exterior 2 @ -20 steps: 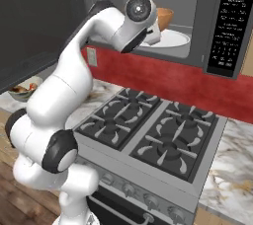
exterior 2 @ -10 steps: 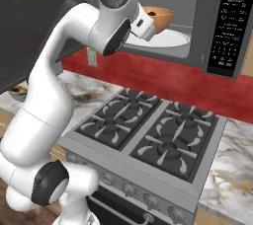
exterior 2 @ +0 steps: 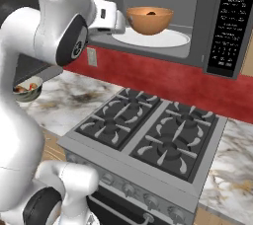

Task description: Place the bowl containing the sweet potato and garlic in the microwave. Close the microwave door and press the start button to microwave the meal.

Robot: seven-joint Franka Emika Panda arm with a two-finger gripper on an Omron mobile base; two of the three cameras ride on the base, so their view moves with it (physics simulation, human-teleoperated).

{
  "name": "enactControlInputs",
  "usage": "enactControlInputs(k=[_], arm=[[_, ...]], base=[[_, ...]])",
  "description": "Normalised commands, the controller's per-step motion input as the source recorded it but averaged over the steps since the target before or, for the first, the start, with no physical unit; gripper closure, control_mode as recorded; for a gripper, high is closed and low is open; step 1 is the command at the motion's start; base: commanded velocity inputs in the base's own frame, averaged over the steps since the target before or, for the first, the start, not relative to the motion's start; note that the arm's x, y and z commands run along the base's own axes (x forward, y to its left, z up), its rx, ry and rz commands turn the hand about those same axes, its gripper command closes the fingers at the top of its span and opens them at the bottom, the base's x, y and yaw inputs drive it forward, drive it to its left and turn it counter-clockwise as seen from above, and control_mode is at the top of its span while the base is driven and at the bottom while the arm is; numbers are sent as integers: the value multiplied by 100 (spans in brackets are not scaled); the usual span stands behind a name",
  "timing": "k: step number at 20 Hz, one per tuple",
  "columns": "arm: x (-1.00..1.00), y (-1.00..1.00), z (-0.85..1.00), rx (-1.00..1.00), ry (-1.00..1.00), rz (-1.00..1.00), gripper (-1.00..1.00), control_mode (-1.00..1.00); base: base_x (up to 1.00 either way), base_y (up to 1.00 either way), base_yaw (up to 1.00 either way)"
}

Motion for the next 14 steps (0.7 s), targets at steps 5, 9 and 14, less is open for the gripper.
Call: enactControlInputs(k=[5, 9, 14], arm=[[-100, 58, 0, -43, -1, 23, -100, -100], [-100, 37, -10, -40, -8, 14, -100, -100], [-93, 29, 0, -37, -2, 3, -100, -100]], base=[[0, 0, 0], [0, 0, 0], [0, 0, 0]])
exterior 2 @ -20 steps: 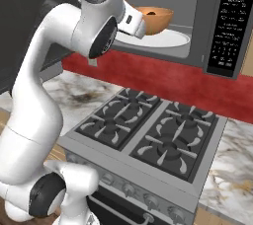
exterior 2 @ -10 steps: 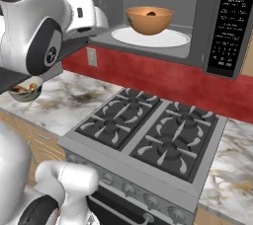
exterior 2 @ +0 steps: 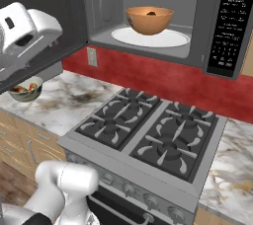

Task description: Place the bowl containing the sweet potato and garlic in the microwave. Close the microwave door and press the start button to microwave the meal.

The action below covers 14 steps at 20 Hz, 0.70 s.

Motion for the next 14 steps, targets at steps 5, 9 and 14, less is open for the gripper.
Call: enactControlInputs(k=[5, 9, 14], arm=[[-62, 44, 0, -37, 0, 0, -100, -100], [-39, 45, -23, -36, -12, 0, -100, -100], [-41, 30, -40, -31, -26, 0, -100, -100]], base=[[0, 0, 0], [0, 0, 0], [0, 0, 0]])
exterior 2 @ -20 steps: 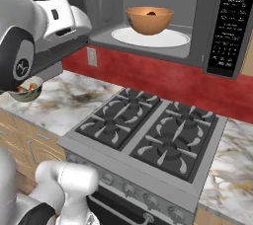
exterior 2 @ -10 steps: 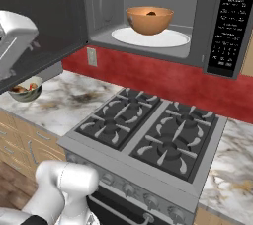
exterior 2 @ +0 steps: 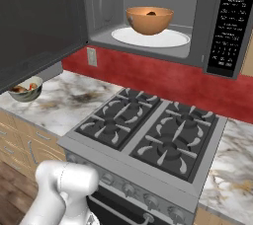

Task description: Place the bowl containing the sweet potato and garlic in the microwave. Close the microwave door and press the start button to microwave the meal.

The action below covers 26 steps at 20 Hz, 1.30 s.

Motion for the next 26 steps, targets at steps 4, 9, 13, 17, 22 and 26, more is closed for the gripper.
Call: enactControlInputs(k=[4, 9, 13, 17, 22, 26], arm=[[-27, 43, -32, -31, -28, 0, -100, -100], [-10, 67, -1, -27, -24, 0, -100, -100], [-27, 81, 8, -24, -17, 0, -100, -100], [-19, 96, 1, -21, -10, 0, -100, -100], [-11, 86, 0, -15, -2, -1, -100, -100], [0, 61, 0, -6, 0, -3, -100, -100]], base=[[0, 0, 0], [0, 0, 0], [0, 0, 0], [0, 0, 0], [0, 0, 0], [0, 0, 0]])
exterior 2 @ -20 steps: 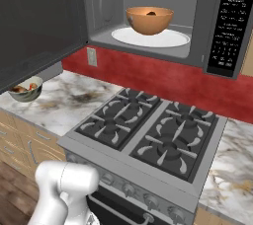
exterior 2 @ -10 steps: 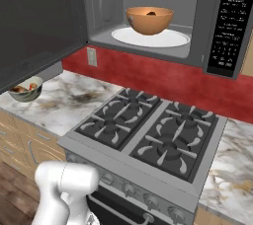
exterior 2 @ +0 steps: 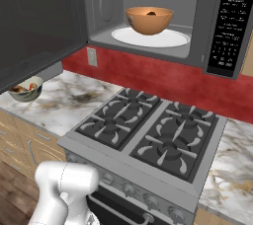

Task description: Place the bowl containing the sweet potato and garlic in the microwave. Close the microwave door and press the start button to microwave the meal.

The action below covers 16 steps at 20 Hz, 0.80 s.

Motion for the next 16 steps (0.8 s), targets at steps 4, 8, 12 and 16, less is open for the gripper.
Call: enactControlInputs(k=[4, 8, 12, 16], arm=[[20, 37, 0, 0, 0, -6, -100, -100], [34, 16, 0, 0, 0, -11, -100, -100], [51, 13, -1, -1, 0, -14, -100, -100], [57, 18, -11, -4, 0, -14, -100, -100]], base=[[0, 0, 0], [0, 0, 0], [0, 0, 0], [0, 0, 0]])
